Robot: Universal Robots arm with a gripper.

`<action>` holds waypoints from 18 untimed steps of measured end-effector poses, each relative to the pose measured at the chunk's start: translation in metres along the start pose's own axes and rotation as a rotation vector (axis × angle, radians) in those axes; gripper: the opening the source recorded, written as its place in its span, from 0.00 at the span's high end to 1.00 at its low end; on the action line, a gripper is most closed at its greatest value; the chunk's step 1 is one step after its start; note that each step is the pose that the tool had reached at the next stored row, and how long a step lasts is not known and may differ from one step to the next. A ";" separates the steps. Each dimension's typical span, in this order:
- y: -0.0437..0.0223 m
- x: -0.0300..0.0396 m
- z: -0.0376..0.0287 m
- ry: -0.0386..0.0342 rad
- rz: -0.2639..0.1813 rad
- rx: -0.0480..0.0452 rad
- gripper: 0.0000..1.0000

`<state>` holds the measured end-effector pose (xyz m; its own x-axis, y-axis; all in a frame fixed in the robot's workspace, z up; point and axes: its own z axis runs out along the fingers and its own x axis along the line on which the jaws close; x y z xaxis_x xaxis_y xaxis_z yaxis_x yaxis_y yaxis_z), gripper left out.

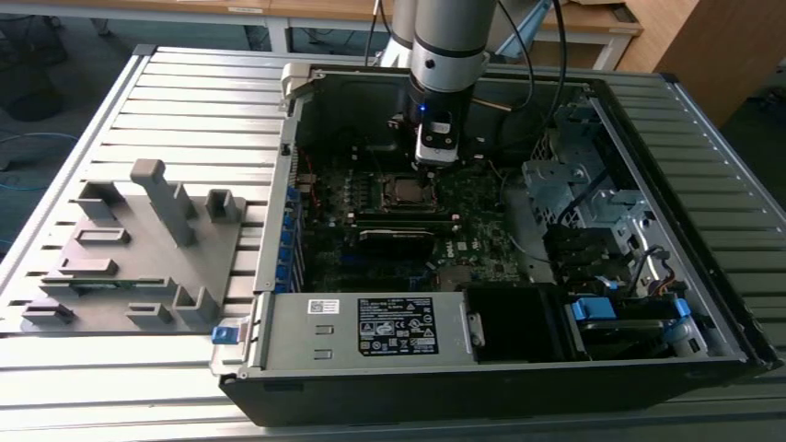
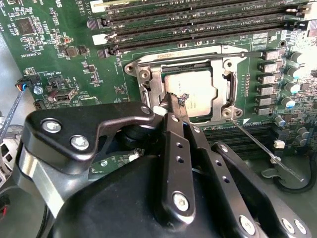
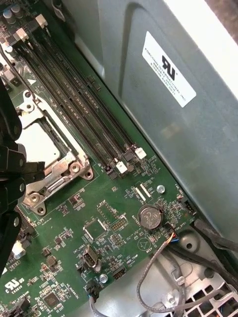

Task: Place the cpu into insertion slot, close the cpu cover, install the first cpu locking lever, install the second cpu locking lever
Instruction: 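Close the cpu cover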

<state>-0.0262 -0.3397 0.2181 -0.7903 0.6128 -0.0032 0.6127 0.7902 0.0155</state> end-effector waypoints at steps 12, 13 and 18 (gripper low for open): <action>0.0000 0.0000 0.0002 0.0023 -0.150 -0.0005 0.90; 0.0000 0.0000 0.0002 0.0024 -0.152 -0.0005 0.90; 0.0000 0.0000 0.0002 0.0024 -0.152 -0.0005 0.90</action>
<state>-0.0262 -0.3397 0.2179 -0.8739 0.4860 -0.0031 0.4859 0.8739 0.0155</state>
